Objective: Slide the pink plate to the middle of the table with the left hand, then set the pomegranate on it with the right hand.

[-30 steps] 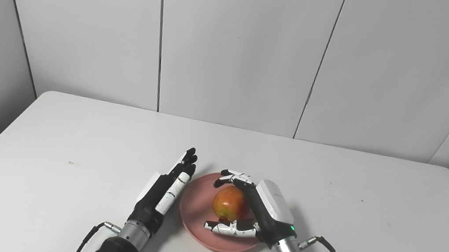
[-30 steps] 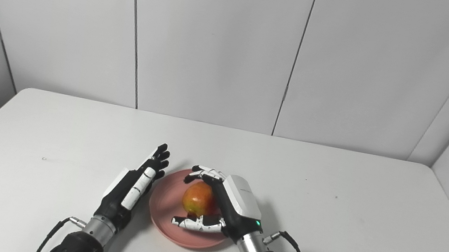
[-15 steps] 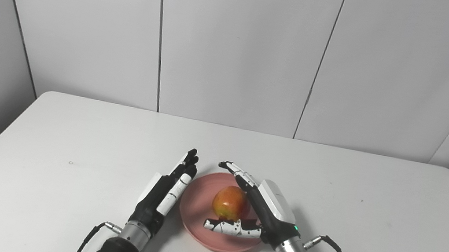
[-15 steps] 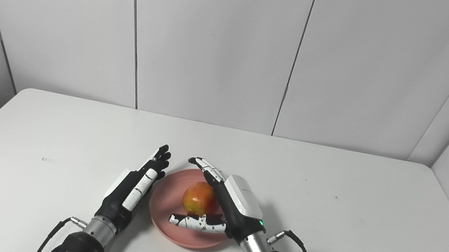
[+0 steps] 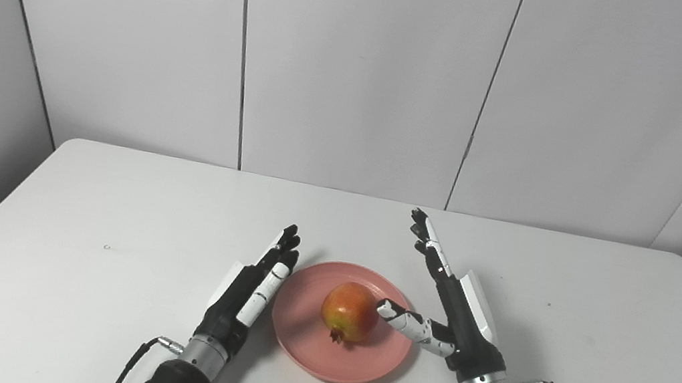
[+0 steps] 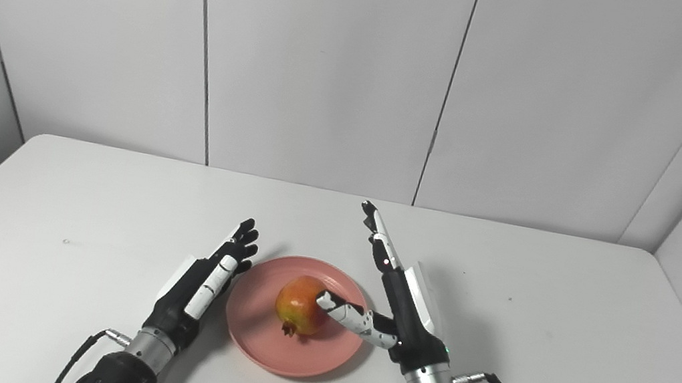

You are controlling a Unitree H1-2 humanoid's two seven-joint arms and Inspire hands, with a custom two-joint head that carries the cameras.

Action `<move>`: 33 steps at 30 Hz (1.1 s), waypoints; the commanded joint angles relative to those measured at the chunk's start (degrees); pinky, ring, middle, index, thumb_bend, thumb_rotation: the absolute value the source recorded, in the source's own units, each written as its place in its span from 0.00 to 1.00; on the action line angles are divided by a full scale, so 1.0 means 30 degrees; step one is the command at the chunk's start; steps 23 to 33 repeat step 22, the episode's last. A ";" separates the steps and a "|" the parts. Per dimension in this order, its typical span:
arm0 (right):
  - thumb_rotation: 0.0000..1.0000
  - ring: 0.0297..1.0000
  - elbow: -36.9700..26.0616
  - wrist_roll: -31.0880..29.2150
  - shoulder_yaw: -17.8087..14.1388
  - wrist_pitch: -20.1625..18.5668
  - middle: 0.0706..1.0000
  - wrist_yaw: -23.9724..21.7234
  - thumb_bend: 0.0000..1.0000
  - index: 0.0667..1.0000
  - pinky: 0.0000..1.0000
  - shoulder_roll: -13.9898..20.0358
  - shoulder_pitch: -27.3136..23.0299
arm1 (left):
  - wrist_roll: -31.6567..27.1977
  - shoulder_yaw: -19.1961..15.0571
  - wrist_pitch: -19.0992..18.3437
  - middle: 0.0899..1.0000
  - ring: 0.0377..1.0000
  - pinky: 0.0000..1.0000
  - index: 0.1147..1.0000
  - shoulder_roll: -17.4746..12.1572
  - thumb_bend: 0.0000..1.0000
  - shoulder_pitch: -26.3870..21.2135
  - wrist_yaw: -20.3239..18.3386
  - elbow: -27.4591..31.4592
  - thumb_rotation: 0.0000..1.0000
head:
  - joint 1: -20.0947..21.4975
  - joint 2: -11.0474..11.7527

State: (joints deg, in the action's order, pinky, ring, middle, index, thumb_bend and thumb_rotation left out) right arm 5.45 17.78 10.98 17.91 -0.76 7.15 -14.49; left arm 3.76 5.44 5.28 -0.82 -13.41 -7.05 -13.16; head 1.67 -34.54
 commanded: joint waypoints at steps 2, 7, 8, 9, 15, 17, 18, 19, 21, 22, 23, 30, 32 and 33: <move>0.89 0.98 -0.0677 -0.0620 -0.0595 -0.0263 1.00 -0.0040 0.63 1.00 0.96 0.0108 -0.0162 | -0.0193 -0.0103 0.0552 1.00 0.99 0.97 1.00 -0.0085 0.60 -0.0174 0.0096 -0.0022 1.00 | -0.0042 0.0027; 0.97 1.00 -0.0324 -0.1107 -0.1331 -0.1138 1.00 0.0011 0.66 1.00 0.97 -0.0086 0.0497 | -0.0100 -0.0178 0.0354 1.00 0.99 0.97 1.00 -0.0260 0.60 0.0008 0.0175 0.0306 1.00 | 0.0062 0.0134; 0.98 0.99 -0.0211 -0.1188 -0.1425 -0.1253 1.00 0.0021 0.66 1.00 0.96 -0.0143 0.0578 | -0.0154 -0.0225 0.0276 1.00 0.99 0.97 1.00 -0.0273 0.60 0.0039 0.0169 0.0367 1.00 | 0.0062 0.0134; 0.98 0.98 -0.0079 -0.1264 -0.1503 -0.1317 1.00 0.0028 0.66 0.99 0.95 -0.0200 0.0639 | -0.0216 -0.0280 0.0264 1.00 0.99 0.97 1.00 -0.0288 0.60 0.0051 0.0161 0.0376 1.00 | 0.0098 0.0140; 1.00 0.98 0.0122 -0.1470 -0.1681 -0.2130 1.00 -0.0109 0.66 1.00 0.96 -0.0504 0.0990 | -0.0459 -0.0574 0.0300 1.00 0.98 0.96 1.00 -0.0426 0.57 0.0146 0.0115 0.0607 1.00 | 0.0216 0.0203; 1.00 0.98 0.0121 -0.1546 -0.1675 -0.2370 1.00 -0.0207 0.65 1.00 0.96 -0.0540 0.1121 | -0.0550 -0.0672 0.0252 1.00 0.98 0.96 1.00 -0.0438 0.57 0.0226 0.0112 0.0755 1.00 | 0.0271 0.0154; 1.00 0.98 0.0113 -0.1596 -0.1680 -0.2502 1.00 -0.0246 0.65 1.00 0.97 -0.0561 0.1172 | -0.0580 -0.0704 0.0255 1.00 0.98 0.96 1.00 -0.0458 0.57 0.0249 0.0102 0.0787 1.00 | 0.0271 0.0154; 1.00 0.99 0.0151 -0.1569 -0.1689 -0.2638 1.00 -0.0218 0.65 1.00 0.97 -0.0581 0.1216 | -0.0590 -0.0755 0.0335 1.00 0.98 0.96 1.00 -0.0502 0.57 0.0258 0.0104 0.0756 1.00 | 0.0331 0.0130; 1.00 1.00 0.0326 -0.1741 -0.1790 -0.2877 1.00 -0.0125 0.65 1.00 0.99 -0.0709 0.1239 | -0.0682 -0.0873 0.0431 1.00 0.99 0.96 1.00 -0.0561 0.57 0.0285 0.0073 0.0743 1.00 | 0.0387 0.0138; 1.00 1.00 0.0417 -0.1855 -0.1851 -0.2970 1.00 -0.0069 0.64 1.00 1.00 -0.0786 0.1234 | -0.0764 -0.0943 0.0416 1.00 0.99 0.97 1.00 -0.0558 0.56 0.0303 0.0058 0.0768 1.00 | 0.0437 0.0173; 1.00 1.00 0.0417 -0.1855 -0.1851 -0.2970 1.00 -0.0069 0.64 1.00 1.00 -0.0786 0.1234 | -0.0764 -0.0943 0.0416 1.00 0.99 0.97 1.00 -0.0558 0.56 0.0303 0.0058 0.0768 1.00 | 0.0437 0.0173; 1.00 1.00 0.0417 -0.1855 -0.1851 -0.2970 1.00 -0.0069 0.64 1.00 1.00 -0.0786 0.1234 | -0.0764 -0.0943 0.0416 1.00 0.99 0.97 1.00 -0.0558 0.56 0.0303 0.0058 0.0768 1.00 | 0.0437 0.0173; 1.00 1.00 0.0417 -0.1855 -0.1851 -0.2970 1.00 -0.0069 0.64 1.00 1.00 -0.0786 0.1234 | -0.0764 -0.0943 0.0416 1.00 0.99 0.97 1.00 -0.0558 0.56 0.0303 0.0058 0.0768 1.00 | 0.0437 0.0173; 1.00 1.00 0.0417 -0.1855 -0.1851 -0.2970 1.00 -0.0069 0.64 1.00 1.00 -0.0786 0.1234 | -0.0764 -0.0943 0.0416 1.00 0.99 0.97 1.00 -0.0558 0.56 0.0303 0.0058 0.0768 1.00 | 0.0437 0.0173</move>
